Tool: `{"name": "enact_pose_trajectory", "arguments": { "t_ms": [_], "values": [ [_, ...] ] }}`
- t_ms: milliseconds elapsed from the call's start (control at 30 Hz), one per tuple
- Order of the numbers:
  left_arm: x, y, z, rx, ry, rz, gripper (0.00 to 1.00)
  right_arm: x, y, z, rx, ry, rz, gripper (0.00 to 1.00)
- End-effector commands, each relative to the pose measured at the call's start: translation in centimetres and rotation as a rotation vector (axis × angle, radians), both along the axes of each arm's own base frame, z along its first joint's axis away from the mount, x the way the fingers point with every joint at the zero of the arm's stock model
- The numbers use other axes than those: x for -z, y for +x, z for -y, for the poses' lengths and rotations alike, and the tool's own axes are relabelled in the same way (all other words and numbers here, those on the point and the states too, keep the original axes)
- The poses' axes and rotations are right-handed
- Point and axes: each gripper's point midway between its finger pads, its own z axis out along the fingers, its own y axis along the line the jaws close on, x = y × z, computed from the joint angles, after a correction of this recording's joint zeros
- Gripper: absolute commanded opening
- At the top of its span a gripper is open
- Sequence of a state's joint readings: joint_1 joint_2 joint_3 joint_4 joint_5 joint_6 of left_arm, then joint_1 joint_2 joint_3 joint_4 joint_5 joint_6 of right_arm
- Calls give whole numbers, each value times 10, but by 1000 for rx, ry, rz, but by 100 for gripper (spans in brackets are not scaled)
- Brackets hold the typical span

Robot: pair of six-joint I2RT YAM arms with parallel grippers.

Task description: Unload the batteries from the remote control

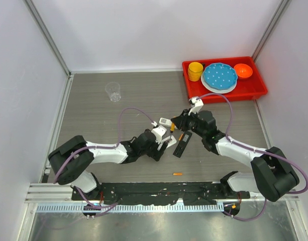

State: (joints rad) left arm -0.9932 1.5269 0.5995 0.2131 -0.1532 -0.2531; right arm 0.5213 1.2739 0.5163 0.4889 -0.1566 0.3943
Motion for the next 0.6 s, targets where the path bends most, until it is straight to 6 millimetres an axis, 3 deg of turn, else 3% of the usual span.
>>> {"name": "enact_pose_trajectory", "arguments": {
  "t_ms": [0, 167, 400, 567],
  "values": [
    [1, 8, 8, 23, -5, -33, 84, -26, 7, 0, 12, 22, 85, 1],
    [4, 7, 12, 59, 16, -56, 83, -25, 7, 0, 10, 20, 81, 1],
    [15, -21, 9, 105, -2, -171, 74, -27, 7, 0, 12, 23, 86, 1],
    [17, -33, 5, 88, 8, -187, 74, -27, 7, 1, 13, 22, 88, 1]
  ]
}}
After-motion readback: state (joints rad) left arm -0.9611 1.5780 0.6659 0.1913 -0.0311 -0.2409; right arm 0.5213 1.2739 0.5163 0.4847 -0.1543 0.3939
